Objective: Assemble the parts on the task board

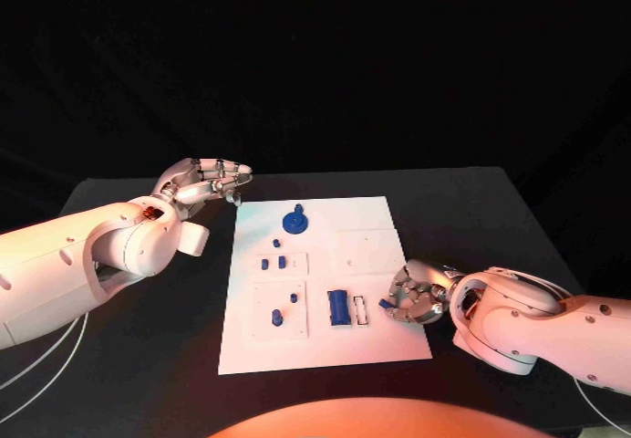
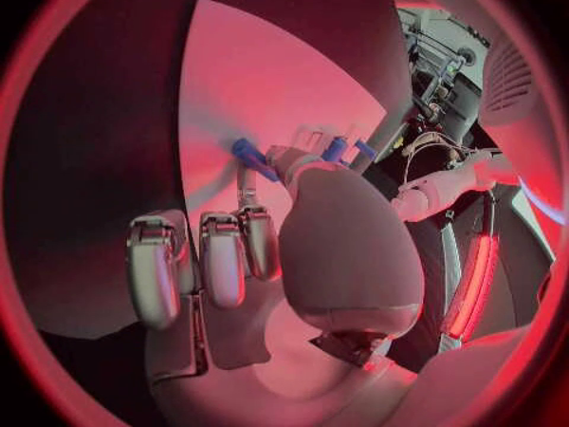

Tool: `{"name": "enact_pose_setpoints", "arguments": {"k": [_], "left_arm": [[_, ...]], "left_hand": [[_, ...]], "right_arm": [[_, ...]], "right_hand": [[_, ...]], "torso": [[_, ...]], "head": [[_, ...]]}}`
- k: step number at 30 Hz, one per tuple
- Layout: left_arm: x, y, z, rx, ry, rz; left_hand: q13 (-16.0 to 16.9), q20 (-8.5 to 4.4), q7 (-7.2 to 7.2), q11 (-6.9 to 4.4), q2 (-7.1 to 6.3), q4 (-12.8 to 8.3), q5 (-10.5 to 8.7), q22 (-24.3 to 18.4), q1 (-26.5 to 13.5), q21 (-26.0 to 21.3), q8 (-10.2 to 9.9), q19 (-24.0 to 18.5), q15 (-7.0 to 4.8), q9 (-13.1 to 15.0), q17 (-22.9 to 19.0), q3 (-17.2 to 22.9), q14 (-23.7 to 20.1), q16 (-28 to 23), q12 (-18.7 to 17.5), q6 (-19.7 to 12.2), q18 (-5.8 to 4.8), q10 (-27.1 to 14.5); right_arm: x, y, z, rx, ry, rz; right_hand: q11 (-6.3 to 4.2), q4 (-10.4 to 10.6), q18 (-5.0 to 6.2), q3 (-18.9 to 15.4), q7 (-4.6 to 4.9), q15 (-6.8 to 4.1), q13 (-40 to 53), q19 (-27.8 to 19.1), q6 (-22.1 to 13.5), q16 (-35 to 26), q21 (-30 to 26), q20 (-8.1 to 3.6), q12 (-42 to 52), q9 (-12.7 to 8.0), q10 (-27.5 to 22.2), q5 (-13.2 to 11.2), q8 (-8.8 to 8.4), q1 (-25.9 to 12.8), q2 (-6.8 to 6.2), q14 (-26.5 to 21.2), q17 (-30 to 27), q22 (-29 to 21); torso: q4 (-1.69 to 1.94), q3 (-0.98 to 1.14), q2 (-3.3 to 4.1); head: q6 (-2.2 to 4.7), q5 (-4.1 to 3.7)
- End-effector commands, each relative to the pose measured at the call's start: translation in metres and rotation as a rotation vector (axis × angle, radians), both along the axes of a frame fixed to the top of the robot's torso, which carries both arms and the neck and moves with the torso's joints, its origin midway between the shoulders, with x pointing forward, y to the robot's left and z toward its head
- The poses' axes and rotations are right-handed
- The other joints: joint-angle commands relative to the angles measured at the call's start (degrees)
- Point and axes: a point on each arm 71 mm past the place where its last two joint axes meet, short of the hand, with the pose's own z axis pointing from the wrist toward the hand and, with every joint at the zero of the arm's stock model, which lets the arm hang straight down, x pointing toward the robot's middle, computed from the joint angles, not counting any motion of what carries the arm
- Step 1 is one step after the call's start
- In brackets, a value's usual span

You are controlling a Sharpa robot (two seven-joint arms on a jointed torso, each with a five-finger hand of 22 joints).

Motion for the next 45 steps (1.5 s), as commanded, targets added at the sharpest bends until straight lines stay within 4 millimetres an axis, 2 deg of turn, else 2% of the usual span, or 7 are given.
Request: {"name": "enact_pose_setpoints", "arguments": {"k": [1, 10, 20, 22, 24, 29, 45], "left_arm": [[-0.001, -0.003, 0.001, -0.007, -0.006, -0.018], [-0.001, -0.003, 0.001, -0.006, -0.006, -0.019], [-0.001, -0.003, 0.001, -0.005, -0.007, -0.021], [-0.001, -0.003, 0.001, -0.005, -0.007, -0.021], [-0.001, -0.003, 0.001, -0.005, -0.007, -0.021], [-0.001, -0.003, 0.001, -0.005, -0.006, -0.022], [-0.001, -0.004, 0.001, -0.006, -0.004, -0.025]], "left_hand": [[-0.1, 0.3, -0.15, 0.09, 0.24, 0.0, -0.08, -0.1, -0.1, -0.2, 0.2, 0.1, 0.03, 0.1, -0.1, -0.2, -0.4, 0.3, 0.3, -0.4, 0.81, -0.5], [-0.1, 0.3, -0.15, 0.09, 0.24, 0.0, -0.08, -0.1, -0.1, -0.2, 0.2, 0.1, 0.03, 0.1, -0.1, -0.2, -0.4, 0.3, 0.3, -0.4, 0.81, -0.5], [-0.1, 0.3, -0.14, 0.1, 0.29, -0.1, -0.06, -0.1, 0.0, -0.2, 0.3, 0.1, 0.03, 0.1, -0.1, -0.2, -0.4, 0.3, 0.4, -0.4, 0.82, -0.6], [-0.1, 0.3, -0.14, 0.1, 0.29, -0.1, -0.06, -0.1, 0.0, -0.2, 0.3, 0.1, 0.03, 0.1, -0.1, -0.2, -0.4, 0.3, 0.4, -0.4, 0.82, -0.6], [-0.1, 0.3, -0.14, 0.1, 0.29, -0.1, -0.06, -0.1, 0.0, -0.2, 0.3, 0.1, 0.03, 0.1, -0.1, -0.2, -0.4, 0.3, 0.4, -0.4, 0.82, -0.6], [-0.1, 0.3, -0.14, 0.1, 0.29, -0.1, -0.06, -0.1, 0.0, -0.2, 0.3, 0.1, 0.03, 0.1, -0.1, -0.2, -0.4, 0.3, 0.4, -0.4, 0.82, -0.6], [-0.1, 0.3, -0.14, 0.1, 0.29, -0.1, -0.06, -0.1, 0.0, -0.2, 0.3, 0.1, 0.03, 0.1, -0.1, -0.2, -0.4, 0.3, 0.4, -0.4, 0.82, -0.6]], "right_arm": [[-0.001, 0.005, 0.003, 0.102, 0.06, -0.054], [-0.001, 0.02, 0.004, 0.167, 0.099, -0.07], [0.001, 0.031, 0.0, 0.171, 0.131, -0.066], [0.001, 0.031, -0.002, 0.162, 0.135, -0.064], [0.001, 0.032, -0.003, 0.155, 0.135, -0.061], [0.002, 0.034, -0.005, 0.141, 0.125, -0.054], [0.007, 0.038, -0.008, 0.105, 0.101, -0.042]], "right_hand": [[-0.4, -3.6, -0.39, 4.0, -0.17, -0.34, 9.9, 5.9, 0.4, 0.1, 0.3, -0.16, 0.3, 0.7, 2.4, 0.3, 0.45, -1.0, 0.13, 5.0, 9.4, 15.1], [-0.36, -3.1, -0.39, 4.6, -0.12, -0.32, 9.9, 5.9, 0.3, 0.1, 0.3, -0.18, 0.4, 0.8, 2.5, 0.5, 0.35, -3.6, 0.43, 5.0, 9.4, 15.1], [-0.29, -2.5, -0.39, 4.3, -0.05, -0.26, 10.0, 5.9, 0.5, 0.1, 0.3, -0.14, 0.4, 0.8, 2.5, 0.2, 0.23, -6.7, -0.2, 5.0, 9.4, 15.1], [-0.3, -2.3, -0.39, 3.7, -0.07, -0.25, 10.0, 5.9, 0.6, 0.1, 0.3, -0.13, 0.4, 0.8, 2.5, 2.2, 0.22, -7.9, -0.46, 5.0, 9.4, 15.1], [-0.34, -2.2, -0.39, 3.3, -0.14, -0.28, 10.1, 5.9, 1.0, 0.1, 0.3, -0.15, 0.6, 0.9, 2.6, 2.4, 0.4, -8.5, -0.41, 5.0, 9.4, 15.1], [-0.45, -1.8, -0.39, 2.1, -0.28, -0.38, 10.1, 5.9, 1.4, 0.1, 0.3, -0.22, 0.5, 1.1, 2.6, 1.3, 0.67, -10.1, -0.66, 5.0, 9.4, 15.1], [-0.48, -0.7, -0.39, 0.5, -0.33, -0.42, 10.1, 5.9, 1.7, 0.0, 0.3, -0.27, 0.5, 1.2, 2.6, 0.1, 0.81, -12.0, -0.71, 4.9, 9.2, 15.1]], "torso": [[0.0, -0.03, 0.01], [-0.01, 0.01, 0.03], [0.04, 0.02, 0.02], [0.0, -0.02, 0.03], [-0.03, 0.0, 0.05], [-0.07, 0.07, 0.03], [0.0, 0.02, 0.02]], "head": [[0.0, -0.03], [-0.15, 0.04], [-0.33, 0.14], [-0.34, 0.22], [-0.35, 0.35], [-0.26, 0.48], [-0.37, 0.38]]}}
